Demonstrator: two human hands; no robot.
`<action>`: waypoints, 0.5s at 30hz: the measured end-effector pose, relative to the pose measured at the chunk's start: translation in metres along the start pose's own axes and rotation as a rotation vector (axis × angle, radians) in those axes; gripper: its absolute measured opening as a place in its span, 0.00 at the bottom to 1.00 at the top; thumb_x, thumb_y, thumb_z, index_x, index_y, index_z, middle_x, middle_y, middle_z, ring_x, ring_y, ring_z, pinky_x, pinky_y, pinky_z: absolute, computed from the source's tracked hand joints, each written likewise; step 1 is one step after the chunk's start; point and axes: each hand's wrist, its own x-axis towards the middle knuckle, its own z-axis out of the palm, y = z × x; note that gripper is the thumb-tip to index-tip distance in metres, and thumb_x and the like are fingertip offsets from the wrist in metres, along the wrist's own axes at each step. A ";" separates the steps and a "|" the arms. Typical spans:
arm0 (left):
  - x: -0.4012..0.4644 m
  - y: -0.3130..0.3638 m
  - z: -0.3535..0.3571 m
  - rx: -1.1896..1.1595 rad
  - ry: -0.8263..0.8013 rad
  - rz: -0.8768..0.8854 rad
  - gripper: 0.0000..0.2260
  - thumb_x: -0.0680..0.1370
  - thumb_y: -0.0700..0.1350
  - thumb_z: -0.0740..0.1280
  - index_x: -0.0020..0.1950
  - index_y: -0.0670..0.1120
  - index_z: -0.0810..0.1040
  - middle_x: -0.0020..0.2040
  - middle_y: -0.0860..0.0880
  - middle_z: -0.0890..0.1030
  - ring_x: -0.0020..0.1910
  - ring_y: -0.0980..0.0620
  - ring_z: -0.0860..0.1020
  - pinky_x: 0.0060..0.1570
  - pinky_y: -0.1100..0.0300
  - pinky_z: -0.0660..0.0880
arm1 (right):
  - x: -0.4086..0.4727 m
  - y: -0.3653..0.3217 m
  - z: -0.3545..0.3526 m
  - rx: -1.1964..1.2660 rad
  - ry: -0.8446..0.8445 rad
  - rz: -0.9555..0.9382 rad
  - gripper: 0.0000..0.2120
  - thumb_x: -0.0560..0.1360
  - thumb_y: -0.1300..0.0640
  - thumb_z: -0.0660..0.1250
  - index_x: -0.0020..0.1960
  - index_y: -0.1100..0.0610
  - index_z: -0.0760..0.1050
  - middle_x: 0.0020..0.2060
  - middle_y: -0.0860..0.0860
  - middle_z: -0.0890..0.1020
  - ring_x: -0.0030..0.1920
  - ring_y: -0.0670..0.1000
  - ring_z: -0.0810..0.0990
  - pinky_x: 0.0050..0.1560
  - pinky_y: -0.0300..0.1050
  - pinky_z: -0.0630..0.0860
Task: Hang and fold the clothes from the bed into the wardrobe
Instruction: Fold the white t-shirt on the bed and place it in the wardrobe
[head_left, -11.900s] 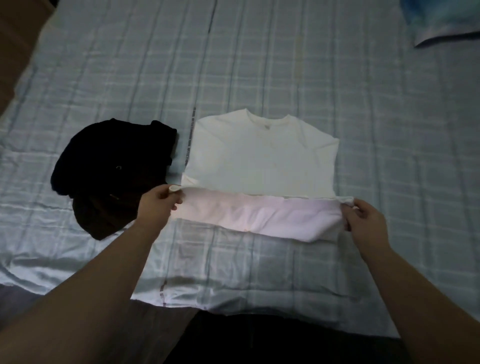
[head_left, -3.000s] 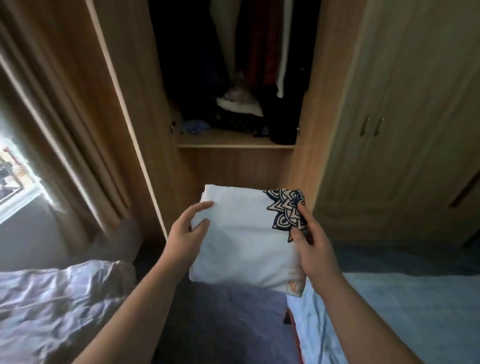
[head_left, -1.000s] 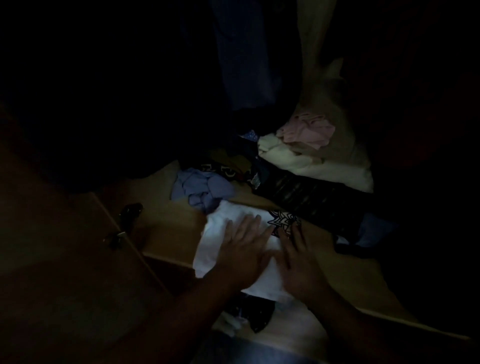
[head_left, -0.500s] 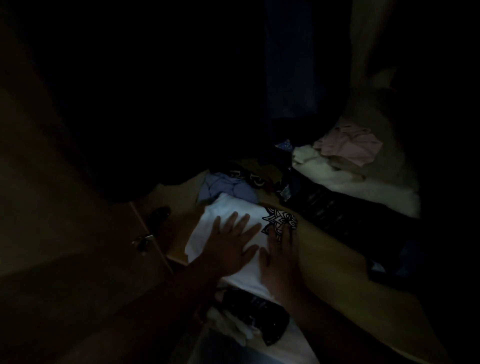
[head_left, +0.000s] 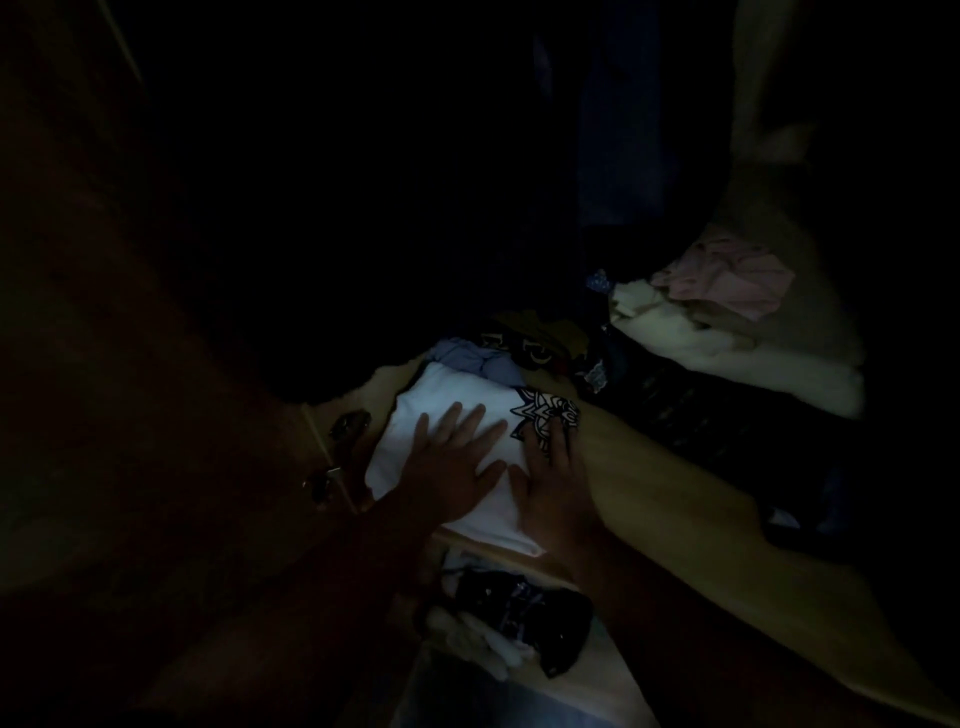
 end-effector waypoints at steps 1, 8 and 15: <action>-0.002 0.003 -0.002 -0.008 0.002 -0.012 0.27 0.79 0.64 0.52 0.77 0.58 0.65 0.77 0.49 0.67 0.76 0.43 0.64 0.70 0.35 0.58 | -0.001 0.008 -0.002 -0.007 -0.048 -0.022 0.35 0.77 0.37 0.42 0.81 0.51 0.50 0.80 0.57 0.44 0.79 0.59 0.39 0.78 0.56 0.47; -0.024 0.062 -0.038 -0.090 0.110 0.112 0.27 0.80 0.59 0.45 0.80 0.57 0.53 0.81 0.49 0.56 0.80 0.46 0.49 0.76 0.44 0.42 | -0.080 0.040 -0.054 -0.028 0.075 0.176 0.32 0.80 0.42 0.49 0.80 0.54 0.58 0.77 0.59 0.63 0.77 0.62 0.60 0.74 0.59 0.63; -0.078 0.177 -0.048 -0.144 -0.056 0.450 0.28 0.81 0.61 0.48 0.80 0.59 0.44 0.82 0.51 0.46 0.80 0.49 0.40 0.77 0.48 0.39 | -0.230 0.052 -0.103 -0.108 0.176 0.492 0.31 0.80 0.47 0.60 0.80 0.53 0.57 0.79 0.57 0.59 0.79 0.59 0.55 0.76 0.57 0.58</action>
